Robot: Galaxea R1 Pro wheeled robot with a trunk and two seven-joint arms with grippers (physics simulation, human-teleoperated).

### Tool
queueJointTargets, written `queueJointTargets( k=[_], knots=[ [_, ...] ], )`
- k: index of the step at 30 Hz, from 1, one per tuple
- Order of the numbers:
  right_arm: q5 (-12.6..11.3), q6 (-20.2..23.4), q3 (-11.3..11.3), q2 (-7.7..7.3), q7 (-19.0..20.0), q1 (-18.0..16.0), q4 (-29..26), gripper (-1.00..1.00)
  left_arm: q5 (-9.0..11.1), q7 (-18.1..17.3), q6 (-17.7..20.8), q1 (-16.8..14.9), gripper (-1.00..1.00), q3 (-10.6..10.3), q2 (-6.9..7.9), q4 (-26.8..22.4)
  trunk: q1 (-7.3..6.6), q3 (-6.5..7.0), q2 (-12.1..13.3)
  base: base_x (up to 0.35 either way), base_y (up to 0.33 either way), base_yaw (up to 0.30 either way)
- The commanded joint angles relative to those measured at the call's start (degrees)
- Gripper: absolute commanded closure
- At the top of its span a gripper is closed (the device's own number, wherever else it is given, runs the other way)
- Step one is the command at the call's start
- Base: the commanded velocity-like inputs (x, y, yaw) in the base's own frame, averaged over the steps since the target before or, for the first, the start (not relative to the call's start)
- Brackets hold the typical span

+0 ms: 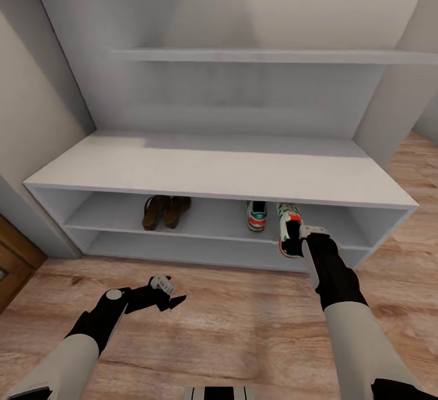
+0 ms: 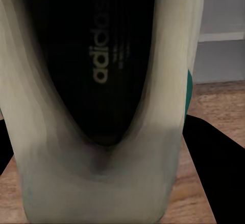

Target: Pick up the two gym shoes and the two sandals from the corridor floor and place them onto the hallstand (shoe rack) in the corridor, making sure they are on the rack and not on the floor. Arrange them so the two gym shoes are next to each other and the two sandals are next to each other.

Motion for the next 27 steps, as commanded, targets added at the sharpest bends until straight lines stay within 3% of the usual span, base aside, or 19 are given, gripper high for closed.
queueJointTargets(
  k=[1,7,14,27],
  knots=[
    [0.5,0.3,-0.1,0.06,0.2,0.0,-0.1,1.0,-0.6,-0.2,-0.5,0.0,-1.0,0.4,-0.05,0.0,0.01,-0.05,0.0,0.148,0.0,0.0],
    [0.5,0.3,-0.1,0.06,0.3,0.0,-0.1,1.0,-0.7,-0.2,-0.5,0.0,-1.0,0.4,-0.26,1.1,0.01,-0.05,0.0,0.055,0.0,0.0],
    [0.5,0.3,-0.1,0.06,0.3,0.0,-0.1,1.0,-0.9,-0.2,-0.6,0.0,-1.0,0.4,-1.82,1.9,0.01,-0.05,0.0,0.167,0.021,0.0],
    [0.5,0.3,-0.1,0.06,0.3,0.0,-0.1,1.0,-0.9,-0.2,-0.6,0.0,-1.0,0.4,-1.99,2.0,0.01,-0.05,0.0,0.124,0.036,0.0]
  ],
)
